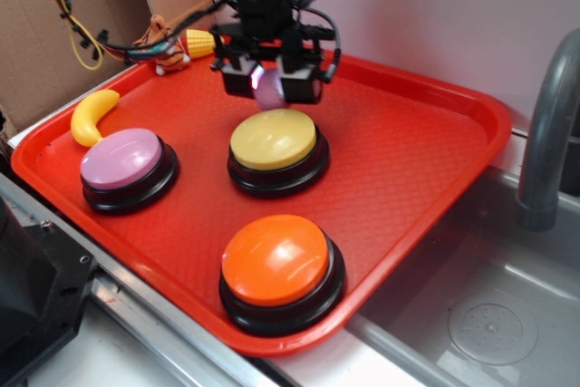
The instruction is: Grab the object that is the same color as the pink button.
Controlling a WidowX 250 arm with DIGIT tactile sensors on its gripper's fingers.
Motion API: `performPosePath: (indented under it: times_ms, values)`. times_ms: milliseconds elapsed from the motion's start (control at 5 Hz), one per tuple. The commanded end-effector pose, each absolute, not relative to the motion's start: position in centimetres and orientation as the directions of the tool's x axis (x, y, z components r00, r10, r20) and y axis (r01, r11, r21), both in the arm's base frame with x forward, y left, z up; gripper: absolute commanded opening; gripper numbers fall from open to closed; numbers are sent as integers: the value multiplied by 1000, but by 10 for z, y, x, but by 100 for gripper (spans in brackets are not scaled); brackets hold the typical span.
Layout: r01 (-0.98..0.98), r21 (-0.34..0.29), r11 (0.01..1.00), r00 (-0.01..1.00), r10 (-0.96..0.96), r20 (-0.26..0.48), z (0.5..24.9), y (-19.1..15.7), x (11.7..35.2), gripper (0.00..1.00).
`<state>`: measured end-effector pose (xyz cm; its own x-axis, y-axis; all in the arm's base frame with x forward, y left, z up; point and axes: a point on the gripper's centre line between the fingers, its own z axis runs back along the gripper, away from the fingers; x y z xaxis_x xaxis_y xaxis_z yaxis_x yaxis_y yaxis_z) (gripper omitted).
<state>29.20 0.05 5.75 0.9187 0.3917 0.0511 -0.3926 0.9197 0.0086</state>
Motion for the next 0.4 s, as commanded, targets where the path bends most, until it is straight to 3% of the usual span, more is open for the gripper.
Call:
performPosePath:
  times_ms: [0,200]
  values:
    - [-232,-10,973,959,230,165,140,13,284,0]
    - [-176,-18,984,972,177,156,171,17,265,0]
